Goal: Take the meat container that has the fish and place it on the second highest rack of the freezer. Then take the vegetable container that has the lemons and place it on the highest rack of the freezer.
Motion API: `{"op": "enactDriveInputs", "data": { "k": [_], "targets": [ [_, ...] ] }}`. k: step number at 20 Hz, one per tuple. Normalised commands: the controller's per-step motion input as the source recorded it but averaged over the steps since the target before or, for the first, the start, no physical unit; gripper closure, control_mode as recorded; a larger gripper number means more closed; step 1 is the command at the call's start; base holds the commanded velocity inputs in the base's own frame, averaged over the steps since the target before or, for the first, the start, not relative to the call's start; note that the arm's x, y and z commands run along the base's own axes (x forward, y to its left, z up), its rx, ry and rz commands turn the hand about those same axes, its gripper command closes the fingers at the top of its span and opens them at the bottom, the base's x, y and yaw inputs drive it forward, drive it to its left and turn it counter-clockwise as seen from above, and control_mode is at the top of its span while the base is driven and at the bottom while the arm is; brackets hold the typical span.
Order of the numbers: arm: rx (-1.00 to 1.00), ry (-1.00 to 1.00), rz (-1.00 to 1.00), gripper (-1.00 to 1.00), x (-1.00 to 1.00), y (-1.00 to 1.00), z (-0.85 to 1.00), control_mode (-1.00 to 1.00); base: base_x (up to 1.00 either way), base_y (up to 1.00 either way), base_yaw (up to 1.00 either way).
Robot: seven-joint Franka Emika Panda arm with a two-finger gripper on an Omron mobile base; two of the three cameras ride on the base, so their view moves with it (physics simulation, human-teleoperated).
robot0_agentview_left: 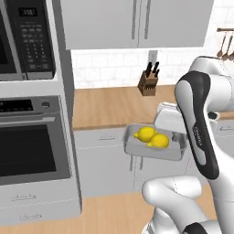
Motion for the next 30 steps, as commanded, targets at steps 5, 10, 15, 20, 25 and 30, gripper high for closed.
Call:
{"op": "enactDriveInputs", "data": {
  "k": [5,10,15,20,25,30],
  "targets": [
    [0.00,0.00,0.00,1.00,0.00,0.00,0.00,1.00,0.00,1.00,0.00],
    [0.00,0.00,0.00,1.00,0.00,0.00,0.00,1.00,0.00,1.00,0.00],
    [0.00,0.00,0.00,1.00,0.00,0.00,0.00,1.00,0.00,1.00,0.00],
    [0.00,0.00,0.00,1.00,0.00,0.00,0.00,1.00,0.00,1.00,-0.02],
    [0.00,0.00,0.00,1.00,0.00,0.00,0.00,1.00,0.00,1.00,-0.06],
    [0.00,0.00,0.00,1.00,0.00,0.00,0.00,1.00,0.00,1.00,-0.07]
  ]
}}
